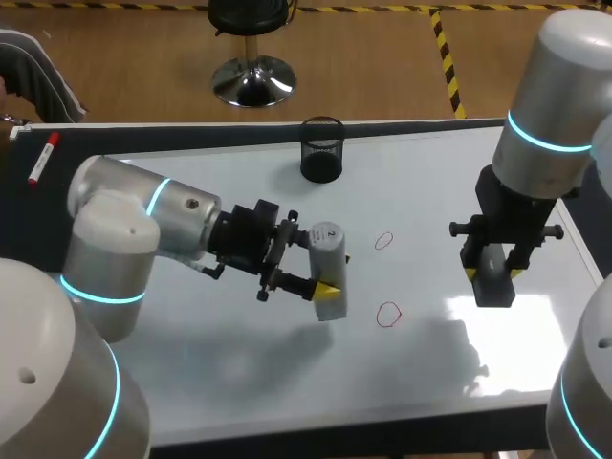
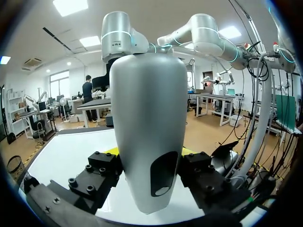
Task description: Pick up the inspection probe, press it on each red-marked spot on the whiteboard one by one, put down the probe, pick up the eraser, and wipe off all the red marks.
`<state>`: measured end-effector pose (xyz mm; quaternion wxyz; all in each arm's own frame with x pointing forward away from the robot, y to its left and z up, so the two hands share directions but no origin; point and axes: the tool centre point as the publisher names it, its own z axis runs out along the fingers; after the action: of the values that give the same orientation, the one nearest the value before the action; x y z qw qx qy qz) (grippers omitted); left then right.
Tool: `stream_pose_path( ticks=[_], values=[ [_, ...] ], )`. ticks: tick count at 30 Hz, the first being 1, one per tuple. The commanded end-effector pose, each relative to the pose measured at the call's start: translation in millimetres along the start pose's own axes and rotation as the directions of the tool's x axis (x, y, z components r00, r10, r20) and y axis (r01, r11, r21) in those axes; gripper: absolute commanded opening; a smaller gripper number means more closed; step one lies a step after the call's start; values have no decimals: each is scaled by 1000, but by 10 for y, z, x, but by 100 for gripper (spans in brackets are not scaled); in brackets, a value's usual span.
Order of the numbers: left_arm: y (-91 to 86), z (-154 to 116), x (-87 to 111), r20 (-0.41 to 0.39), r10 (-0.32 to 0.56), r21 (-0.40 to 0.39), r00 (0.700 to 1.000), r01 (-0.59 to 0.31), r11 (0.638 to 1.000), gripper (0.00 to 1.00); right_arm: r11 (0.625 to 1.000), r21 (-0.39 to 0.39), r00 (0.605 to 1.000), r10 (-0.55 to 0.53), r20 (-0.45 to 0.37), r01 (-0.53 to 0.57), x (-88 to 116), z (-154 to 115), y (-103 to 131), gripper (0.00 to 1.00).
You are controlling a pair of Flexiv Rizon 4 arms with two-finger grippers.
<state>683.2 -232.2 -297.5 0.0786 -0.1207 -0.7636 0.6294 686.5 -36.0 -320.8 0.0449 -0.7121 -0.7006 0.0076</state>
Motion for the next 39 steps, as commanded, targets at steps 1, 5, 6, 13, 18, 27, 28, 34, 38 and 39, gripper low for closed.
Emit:
stream_pose_path(
  ticks=[1,5,6,13,18,27,28,34,38,39],
  values=[
    [61,168,-138,-16,8,22,1000,-7,1000,0,1000,0,1000,-2,-2,2,-8,-6,0,0],
    [67,280,-217,-37,15,34,999,-14,999,0,1000,0,1000,-2,-2,2,-8,-6,0,0],
    [70,304,-238,-38,15,36,999,-14,999,0,1000,0,1000,-2,-2,2,-8,-6,0,0],
    [90,432,-326,-63,21,59,998,-18,998,0,1000,0,1000,-2,-2,2,-8,-6,0,0],
    [111,518,-362,-71,21,73,997,-16,997,0,1000,0,1000,-2,-2,2,-8,-6,0,0],
    [96,622,-413,-85,25,84,996,-18,996,0,1000,0,1000,-2,-2,2,-8,-6,0,0],
    [94,631,-419,-86,25,84,996,-18,996,0,1000,0,1000,-2,-2,2,-8,-6,0,0],
    [88,687,-438,-98,27,87,995,-18,996,0,1000,0,1000,-2,-2,2,-8,-6,0,0],
    [108,714,-443,-102,20,87,995,-11,996,0,1000,0,1000,-2,-2,2,-8,-6,0,0],
    [115,723,-442,-103,18,86,995,-9,996,0,1000,0,1000,-2,-2,2,-8,-6,0,0]
  ],
)
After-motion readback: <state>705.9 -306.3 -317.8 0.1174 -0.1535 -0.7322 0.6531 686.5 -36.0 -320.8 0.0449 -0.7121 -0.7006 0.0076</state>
